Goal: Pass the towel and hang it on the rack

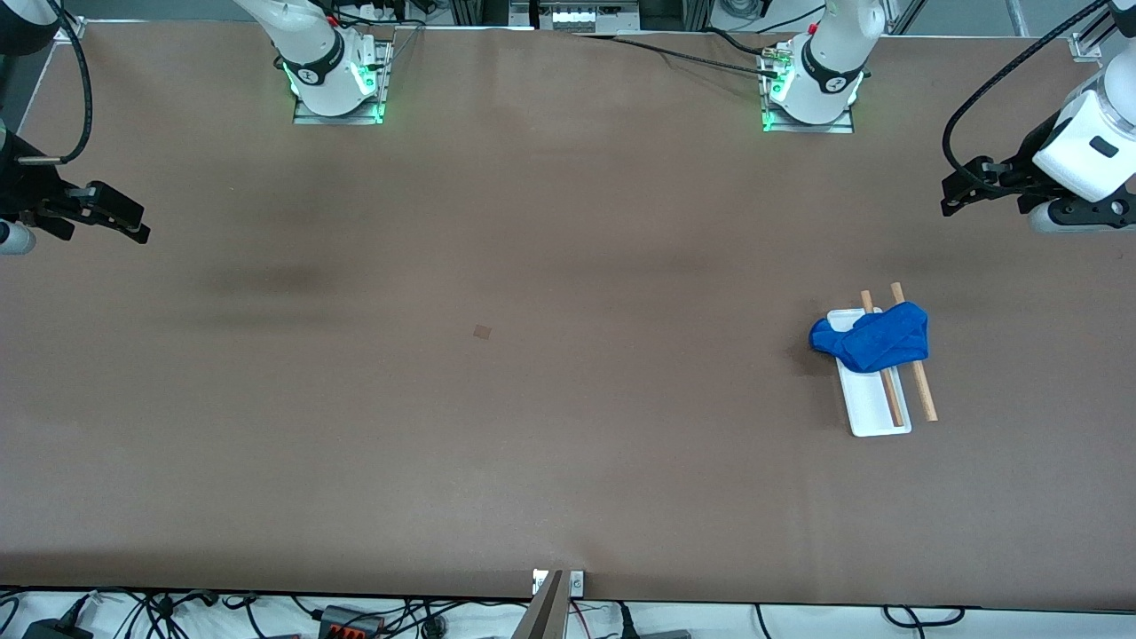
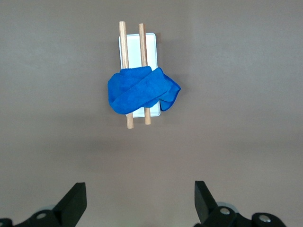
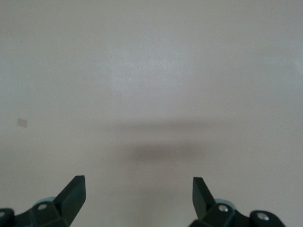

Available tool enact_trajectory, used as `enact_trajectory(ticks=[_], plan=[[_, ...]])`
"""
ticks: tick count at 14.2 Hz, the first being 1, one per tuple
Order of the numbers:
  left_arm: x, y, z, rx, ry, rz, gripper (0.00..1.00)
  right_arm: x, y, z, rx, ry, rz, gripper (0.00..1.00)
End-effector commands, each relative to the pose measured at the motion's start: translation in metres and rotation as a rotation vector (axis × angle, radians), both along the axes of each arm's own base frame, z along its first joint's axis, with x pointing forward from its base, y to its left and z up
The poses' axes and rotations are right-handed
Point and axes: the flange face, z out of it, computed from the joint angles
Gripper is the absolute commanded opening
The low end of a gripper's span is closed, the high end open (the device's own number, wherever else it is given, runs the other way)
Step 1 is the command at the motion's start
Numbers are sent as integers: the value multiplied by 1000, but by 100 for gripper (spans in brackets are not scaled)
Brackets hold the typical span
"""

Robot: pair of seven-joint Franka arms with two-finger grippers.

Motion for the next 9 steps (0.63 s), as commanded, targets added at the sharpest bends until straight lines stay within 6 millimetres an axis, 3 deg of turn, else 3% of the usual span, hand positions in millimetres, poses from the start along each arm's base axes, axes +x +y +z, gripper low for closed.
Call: enact_trajectory(ticks=[1, 9], plan=[[-5, -3, 5, 29, -17, -12, 100, -3, -1, 7, -1, -6, 0, 100], [-6, -5, 1, 29, -6, -16, 100, -3, 1, 7, -7, -4, 11, 100]])
